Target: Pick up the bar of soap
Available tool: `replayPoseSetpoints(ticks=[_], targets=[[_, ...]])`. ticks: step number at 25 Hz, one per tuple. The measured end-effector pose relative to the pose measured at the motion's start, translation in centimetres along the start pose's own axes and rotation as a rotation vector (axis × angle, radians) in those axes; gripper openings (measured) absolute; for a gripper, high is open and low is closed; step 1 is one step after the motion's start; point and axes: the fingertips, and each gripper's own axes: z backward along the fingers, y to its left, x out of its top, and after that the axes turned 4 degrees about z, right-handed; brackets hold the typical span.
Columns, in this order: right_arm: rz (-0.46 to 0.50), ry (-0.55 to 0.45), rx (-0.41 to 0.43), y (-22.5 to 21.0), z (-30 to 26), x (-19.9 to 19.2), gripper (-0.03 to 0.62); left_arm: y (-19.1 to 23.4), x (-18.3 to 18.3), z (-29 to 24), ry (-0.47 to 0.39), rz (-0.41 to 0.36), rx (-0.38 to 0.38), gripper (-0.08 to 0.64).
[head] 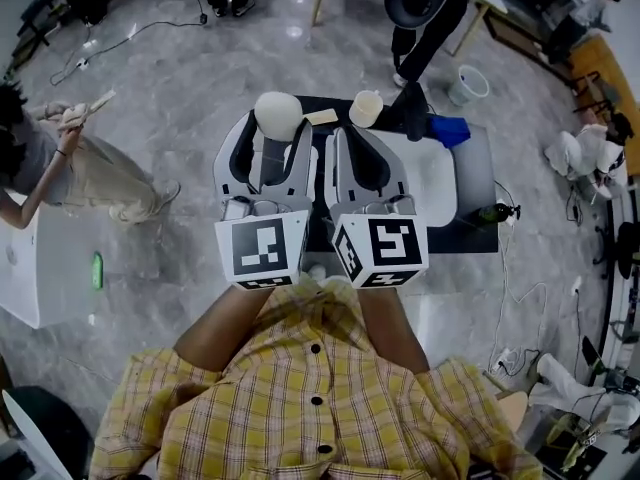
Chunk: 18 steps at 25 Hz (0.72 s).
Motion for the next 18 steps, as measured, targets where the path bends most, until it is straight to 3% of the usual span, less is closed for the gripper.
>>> replayPoseSetpoints(ticks=[18], targets=[[0.030, -0.082, -0.071, 0.0, 2.5, 1.8, 0.020, -1.1, 1.0, 1.6, -0.047, 0.006, -0.039, 0.259]])
